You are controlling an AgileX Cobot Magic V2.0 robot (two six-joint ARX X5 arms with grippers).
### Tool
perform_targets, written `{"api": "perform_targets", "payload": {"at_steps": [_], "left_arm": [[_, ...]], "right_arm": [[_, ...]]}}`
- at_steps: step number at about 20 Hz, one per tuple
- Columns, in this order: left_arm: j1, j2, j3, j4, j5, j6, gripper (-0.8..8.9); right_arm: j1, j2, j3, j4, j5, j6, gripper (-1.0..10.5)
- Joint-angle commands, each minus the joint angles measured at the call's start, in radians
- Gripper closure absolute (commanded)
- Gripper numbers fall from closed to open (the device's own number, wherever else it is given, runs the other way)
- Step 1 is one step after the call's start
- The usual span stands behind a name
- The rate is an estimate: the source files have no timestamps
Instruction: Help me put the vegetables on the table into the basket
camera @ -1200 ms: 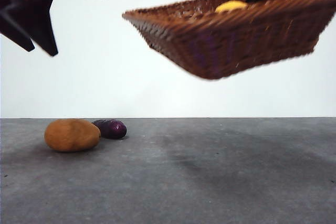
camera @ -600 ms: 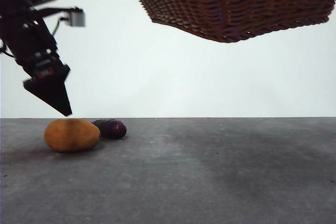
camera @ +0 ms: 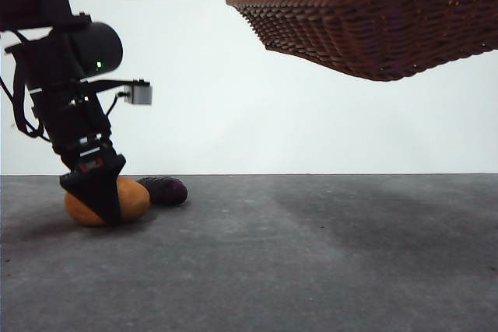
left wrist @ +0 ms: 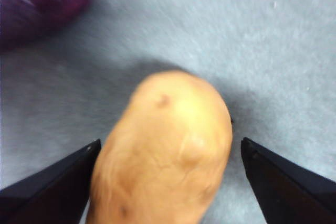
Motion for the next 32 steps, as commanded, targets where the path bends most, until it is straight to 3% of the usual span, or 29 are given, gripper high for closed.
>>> {"api": "perform_targets", "payload": {"at_steps": [1, 2, 3, 6, 12, 17, 20, 24, 28, 30, 32], "left_arm": [[0.000, 0.028, -0.003, 0.011, 0.007, -0.008, 3.79], [0.000, 0.034, -0.003, 0.023, 0.007, -0.031, 3.85], [0.000, 0.034, -0.003, 0.031, 0.007, -0.052, 4.63], [0.000, 0.034, -0.003, 0.035, 0.007, -0.117, 8.33], [0.012, -0.010, -0.003, -0.003, 0.008, -0.220, 8.20], [0.055, -0.225, -0.003, -0.024, 0.126, -0.342, 8.19], [0.059, -0.398, -0.004, -0.122, 0.146, -0.344, 8.19], [0.047, -0.595, -0.005, -0.267, 0.209, -0.346, 8.19], [-0.080, -0.723, -0.006, -0.324, 0.235, -0.341, 8.18], [-0.256, -0.727, -0.006, -0.323, 0.201, -0.351, 8.19], [-0.436, -0.687, -0.006, -0.266, 0.103, -0.380, 8.19]], "right_arm": [[-0.006, -0.006, 0.010, 0.011, -0.019, -0.006, 9.6], [-0.006, -0.006, 0.010, 0.011, -0.019, -0.006, 9.6], [-0.006, -0.006, 0.010, 0.012, -0.019, -0.006, 9.6], [-0.006, -0.006, 0.010, 0.012, -0.019, -0.006, 9.6], [-0.006, -0.005, 0.009, 0.008, -0.018, -0.003, 9.6], [-0.006, 0.016, -0.006, 0.011, -0.018, 0.002, 9.6], [-0.006, 0.031, -0.090, 0.055, -0.019, 0.016, 9.6], [-0.006, 0.032, -0.275, 0.224, -0.047, 0.106, 9.6], [0.003, 0.038, -0.404, 0.361, -0.115, 0.183, 9.6], [0.030, 0.044, -0.442, 0.388, -0.115, 0.197, 9.6], [0.068, 0.045, -0.454, 0.409, -0.114, 0.215, 9.6]]}}
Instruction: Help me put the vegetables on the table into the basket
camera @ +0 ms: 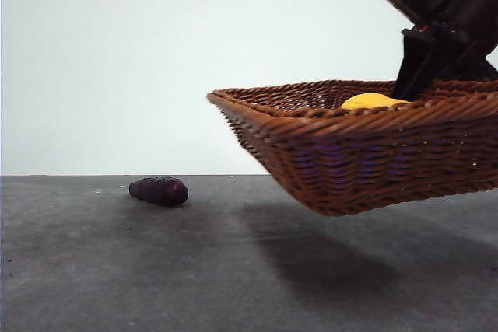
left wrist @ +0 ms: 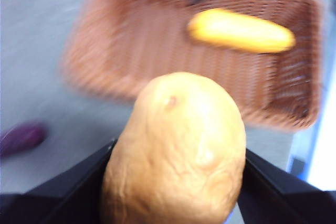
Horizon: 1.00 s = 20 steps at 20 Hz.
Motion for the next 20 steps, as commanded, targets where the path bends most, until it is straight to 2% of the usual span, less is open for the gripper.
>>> {"api": "perform_targets", "payload": {"at_steps": [1, 3, 5, 10, 15, 17, 18, 20], "left_arm": [[-0.166, 0.055, -0.005, 0.070, -0.051, -0.036, 8.19], [-0.274, 0.147, -0.005, 0.112, -0.098, -0.039, 8.19], [-0.319, 0.257, -0.005, 0.115, -0.165, -0.031, 8.19], [-0.322, 0.440, -0.005, 0.184, -0.165, -0.027, 8.20], [-0.333, 0.460, -0.005, 0.193, -0.155, -0.032, 8.20], [-0.333, 0.462, -0.005, 0.177, -0.093, -0.030, 8.12], [-0.333, 0.462, -0.005, 0.177, -0.052, -0.028, 7.63], [-0.338, 0.462, -0.005, 0.185, -0.045, -0.027, 4.50]], "right_arm": [[0.040, 0.008, -0.009, 0.045, -0.016, 0.047, 9.6], [0.069, 0.008, -0.009, 0.061, -0.017, 0.062, 9.6], [0.080, 0.008, -0.009, 0.060, -0.018, 0.062, 9.6], [0.080, 0.008, -0.009, 0.047, -0.018, 0.058, 9.6], [0.080, 0.008, -0.009, 0.053, -0.017, 0.054, 9.6], [0.080, 0.008, -0.009, 0.055, -0.017, 0.054, 9.6], [0.080, 0.008, -0.009, 0.055, -0.017, 0.054, 9.6], [0.080, 0.008, -0.009, 0.055, -0.018, 0.054, 9.6]]}}
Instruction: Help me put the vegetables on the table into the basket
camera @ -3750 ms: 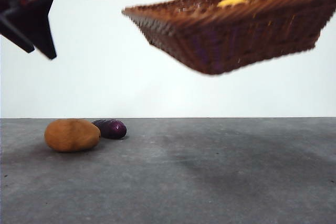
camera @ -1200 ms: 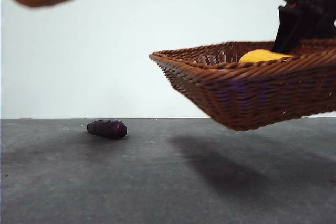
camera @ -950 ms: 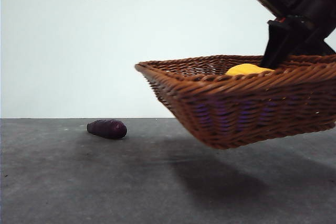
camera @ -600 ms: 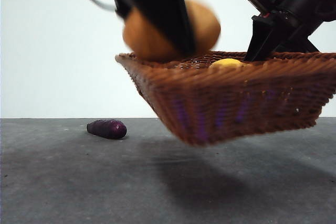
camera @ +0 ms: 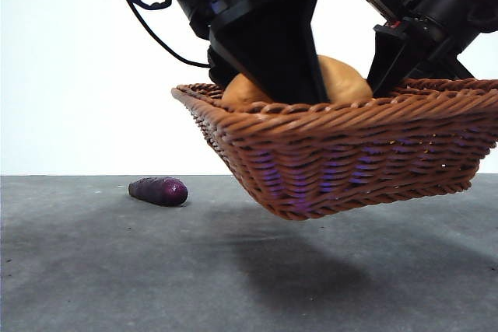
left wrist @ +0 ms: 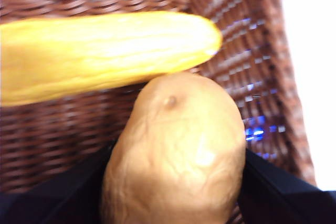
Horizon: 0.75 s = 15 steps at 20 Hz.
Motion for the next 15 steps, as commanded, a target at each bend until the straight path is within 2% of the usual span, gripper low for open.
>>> {"api": "perform_targets", "payload": {"at_steps": [1, 7, 9, 11, 13, 15], "left_arm": [[-0.004, 0.008, -0.005, 0.001, 0.005, 0.002, 3.98], [-0.004, 0.008, -0.001, -0.004, 0.005, -0.048, 3.95], [-0.002, 0.007, 0.023, -0.023, -0.029, -0.076, 3.95], [0.011, 0.000, 0.089, -0.079, -0.083, -0.106, 3.96], [0.043, -0.014, 0.194, -0.140, -0.146, -0.172, 3.96], [0.108, -0.027, 0.317, -0.190, -0.166, -0.248, 3.96]], "right_arm": [[0.001, 0.005, -0.003, 0.013, -0.014, 0.010, 9.6], [0.000, 0.005, -0.003, 0.013, -0.014, 0.007, 9.6], [0.000, 0.005, -0.003, 0.013, -0.014, 0.006, 9.6], [0.000, 0.005, -0.003, 0.014, -0.010, 0.006, 9.6], [-0.003, 0.005, -0.002, 0.030, -0.010, 0.007, 9.6], [-0.024, 0.005, 0.009, 0.047, -0.010, 0.016, 9.6]]}}
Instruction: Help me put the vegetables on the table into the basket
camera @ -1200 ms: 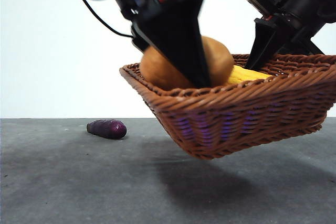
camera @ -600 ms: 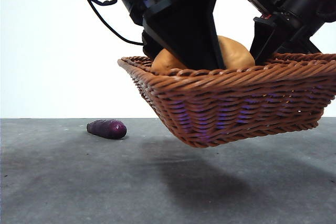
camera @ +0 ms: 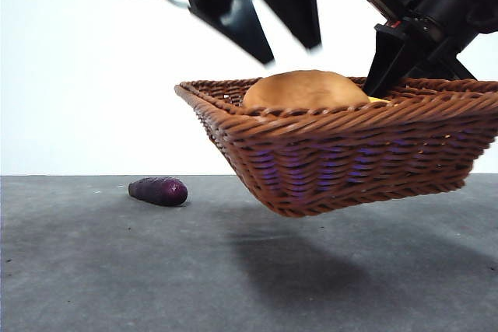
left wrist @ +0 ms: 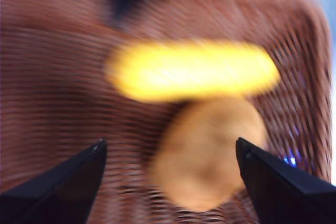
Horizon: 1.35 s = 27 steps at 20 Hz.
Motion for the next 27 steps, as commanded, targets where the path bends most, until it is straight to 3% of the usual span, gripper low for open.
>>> {"api": "perform_targets", "payload": {"at_steps": [1, 4, 10, 19, 24, 27], "left_arm": [[0.069, -0.015, 0.108, -0.034, -0.010, -0.113, 3.96], [0.227, -0.015, 0.213, -0.052, -0.010, -0.211, 3.97], [0.539, 0.081, 0.218, 0.006, -0.008, -0.421, 3.96], [0.588, 0.476, 0.279, 0.126, 0.024, -0.600, 3.95], [0.600, 0.657, 0.495, -0.017, 0.016, -0.642, 3.95], [0.605, 0.696, 0.525, -0.045, 0.012, -0.681, 3.96]], "right_arm": [[-0.027, 0.005, 0.018, 0.015, -0.011, 0.016, 9.6], [-0.103, 0.005, 0.070, -0.019, -0.016, 0.007, 9.6], [-0.249, 0.005, 0.230, -0.117, -0.031, -0.059, 9.6], [-0.254, 0.005, 0.281, -0.182, -0.030, -0.142, 9.6], [-0.254, 0.005, 0.281, -0.189, -0.038, -0.153, 9.6], [-0.254, 0.005, 0.281, -0.190, -0.055, -0.168, 9.6]]}}
